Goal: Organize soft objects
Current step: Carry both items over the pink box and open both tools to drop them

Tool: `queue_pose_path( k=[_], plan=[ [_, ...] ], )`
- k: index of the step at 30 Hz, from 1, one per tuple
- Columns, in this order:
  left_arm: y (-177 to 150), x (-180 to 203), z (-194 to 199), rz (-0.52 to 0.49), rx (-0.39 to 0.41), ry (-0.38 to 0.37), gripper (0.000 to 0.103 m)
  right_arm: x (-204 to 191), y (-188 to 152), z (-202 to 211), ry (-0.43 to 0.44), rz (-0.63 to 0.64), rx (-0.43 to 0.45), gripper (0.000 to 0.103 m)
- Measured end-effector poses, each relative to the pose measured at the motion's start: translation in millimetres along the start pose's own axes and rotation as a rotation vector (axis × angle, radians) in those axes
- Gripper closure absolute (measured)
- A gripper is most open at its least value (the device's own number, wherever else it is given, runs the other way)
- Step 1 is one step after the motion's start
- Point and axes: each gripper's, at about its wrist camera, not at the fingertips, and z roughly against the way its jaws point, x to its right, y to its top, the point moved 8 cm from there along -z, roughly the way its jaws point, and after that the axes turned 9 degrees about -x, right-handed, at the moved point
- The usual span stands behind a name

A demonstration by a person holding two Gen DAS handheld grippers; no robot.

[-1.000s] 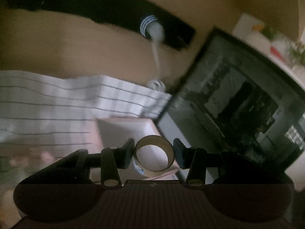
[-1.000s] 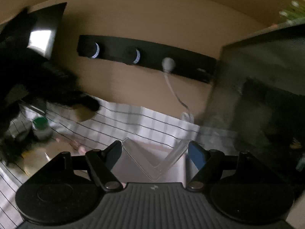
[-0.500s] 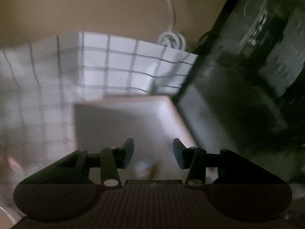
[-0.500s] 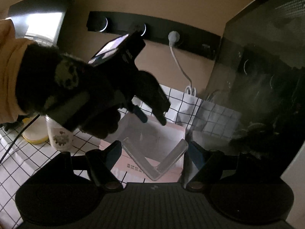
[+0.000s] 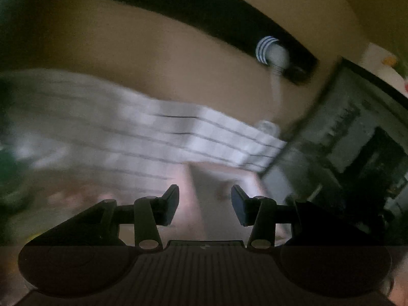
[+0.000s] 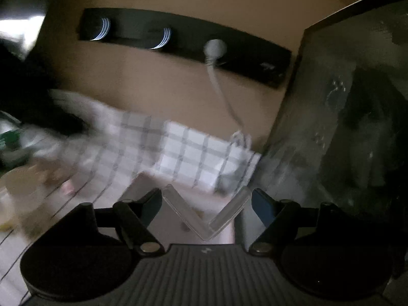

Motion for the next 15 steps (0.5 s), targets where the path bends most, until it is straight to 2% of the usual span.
queue_pose_path(
  k=[1,6,8,10,15],
  plan=[
    [-6.3,-14.9,12.1,0.024,0.011,0.026,0.053,-0.3,3.2,-9.4,0.010,-0.018,-0.016,0.018],
    [-35.7,-80.1,64.1,0.101,0.061,0.163,0.053,-6.2,-1.4,-36.2,0.077,-0.098,-0.148,0.018],
    [-47.2,-106.5,83.9,0.112,0.082,0.240,0.053,-9.4,-3.4,-38.0,0.075,-0.117,-0.161,0.018],
    [-58.4,-127.9,99.1,0.137,0.090,0.290,0.053,-17.4,-1.5,-32.7,0.115,-0.148,-0.169,0.018],
    [-82.0,-192.8,143.3,0.293,0.144,0.396,0.053,-59.2,20.2,-5.7,0.189,-0.138,-0.122,0.018]
  ],
)
